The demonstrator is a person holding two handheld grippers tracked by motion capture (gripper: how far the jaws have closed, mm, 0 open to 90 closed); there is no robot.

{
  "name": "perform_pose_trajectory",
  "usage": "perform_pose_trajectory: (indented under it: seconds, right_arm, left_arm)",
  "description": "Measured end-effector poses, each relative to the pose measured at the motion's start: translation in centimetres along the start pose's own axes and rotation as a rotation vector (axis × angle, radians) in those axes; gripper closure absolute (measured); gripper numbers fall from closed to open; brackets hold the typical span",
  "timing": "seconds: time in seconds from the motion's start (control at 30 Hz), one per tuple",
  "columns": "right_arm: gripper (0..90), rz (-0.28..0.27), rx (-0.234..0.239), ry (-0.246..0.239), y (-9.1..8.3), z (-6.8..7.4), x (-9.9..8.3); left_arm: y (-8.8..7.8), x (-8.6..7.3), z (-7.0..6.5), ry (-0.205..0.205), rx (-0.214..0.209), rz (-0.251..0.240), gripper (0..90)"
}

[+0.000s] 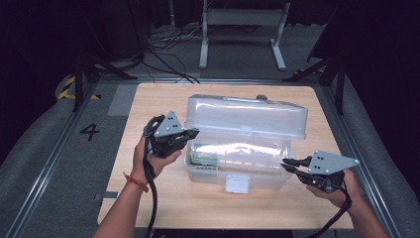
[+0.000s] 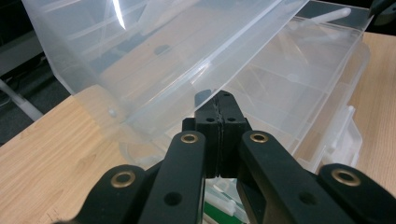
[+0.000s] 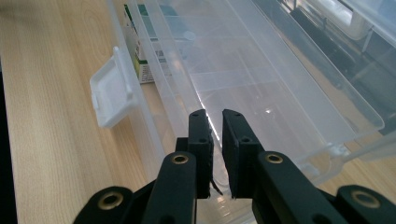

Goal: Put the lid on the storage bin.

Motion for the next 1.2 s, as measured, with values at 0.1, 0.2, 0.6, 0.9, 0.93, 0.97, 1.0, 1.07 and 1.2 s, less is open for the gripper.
perform_pose_trajectory:
  seconds: [0.1,0.2,0.6,0.9,0.93,0.97,1.0,1.07,1.2]
  right_arm:
    - [82.8,-0.002,-0.006,0.006,-0.3,-0.1,-0.4]
    - [82.7,-0.001,-0.018,0.006,-0.6,-0.3,-0.8]
    - [82.8,-0.012,-0.022,0.024,-0.9,-0.4,-1.2]
    - [82.8,-0.014,-0.016,0.046,-1.5,-0.3,-1.7]
    - [82.4,-0.014,-0.019,0.049,-1.6,-0.4,-1.8]
    - [82.3,-0.014,-0.019,0.052,-1.6,-0.5,-2.0]
    - [81.9,-0.013,-0.015,0.062,-1.6,-0.5,-2.1]
    - [81.7,-0.02,-0.013,0.068,-1.9,-0.6,-2.2]
    - [81.7,-0.028,-0.016,0.081,-2.2,-0.7,-2.3]
  left_arm:
    - [0.0,-0.2,-0.3,-0.001,-0.01,0.002,89.7]
    - [0.0,-0.4,-0.4,0.014,-0.014,0.01,89.8]
    - [-0.3,-1.1,-1.4,0.038,-0.036,0.03,89.8]
    - [-0.5,-1.7,-2.5,0.035,-0.047,0.01,89.8]
    - [-0.5,-1.9,-2.6,0.038,-0.051,0.012,89.9]
    - [-0.6,-2.0,-2.8,0.034,-0.054,0.018,89.8]
    - [-0.6,-2.2,-2.9,0.041,-0.057,0.023,89.9]
    - [-0.6,-2.2,-3.0,0.042,-0.06,0.024,89.9]
    - [-0.7,-2.5,-3.4,0.04,-0.065,0.02,89.8]
Point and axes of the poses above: each handheld gripper's, and its own axes: y roughly forward along the jaws, x roughly out of its top, z roughly to its left, the point moved 8 cm from there along y, roughly forward along the jaws, and after that the axes turned 15 degrees about y, right-handed, at the moved point
